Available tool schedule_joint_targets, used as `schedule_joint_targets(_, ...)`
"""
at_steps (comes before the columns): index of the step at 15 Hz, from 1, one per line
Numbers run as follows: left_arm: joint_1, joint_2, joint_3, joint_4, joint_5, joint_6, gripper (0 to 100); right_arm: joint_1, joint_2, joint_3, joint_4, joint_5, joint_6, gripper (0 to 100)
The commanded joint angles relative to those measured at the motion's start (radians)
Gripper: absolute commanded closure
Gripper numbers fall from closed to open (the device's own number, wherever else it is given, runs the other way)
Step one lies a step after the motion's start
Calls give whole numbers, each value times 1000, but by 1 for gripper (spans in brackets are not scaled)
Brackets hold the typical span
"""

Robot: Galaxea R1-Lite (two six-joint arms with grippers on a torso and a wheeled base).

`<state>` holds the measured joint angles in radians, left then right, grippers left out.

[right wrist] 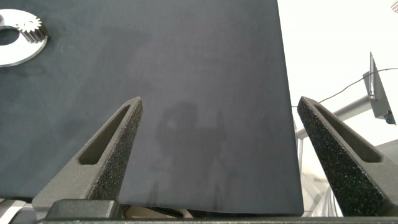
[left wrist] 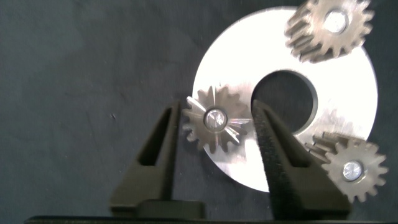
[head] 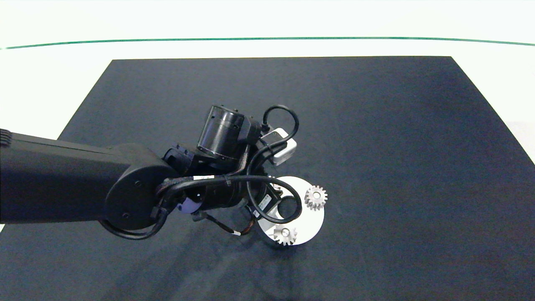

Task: Install three planetary gears onto the carrier pins

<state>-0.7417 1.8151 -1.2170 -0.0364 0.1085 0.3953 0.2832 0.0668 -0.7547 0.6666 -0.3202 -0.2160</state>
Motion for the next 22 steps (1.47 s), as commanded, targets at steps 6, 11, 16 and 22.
schedule_joint_targets(6, 16, -82, 34, 6, 3, -19, 0, -2, 7, -9, 2, -2, -5, 0)
schedule_joint_targets(11, 162, -273, 91, 121, 3, -29, 0, -12, 51, -69, -1, -2, -8, 0)
schedule_joint_targets(16, 421, -502, 122, 247, 22, -32, 0, -19, 143, -135, -1, -2, -8, 0)
schedule_joint_targets(22, 726, -850, 200, 389, 20, -67, 0, -62, 254, -172, 2, -2, -8, 0)
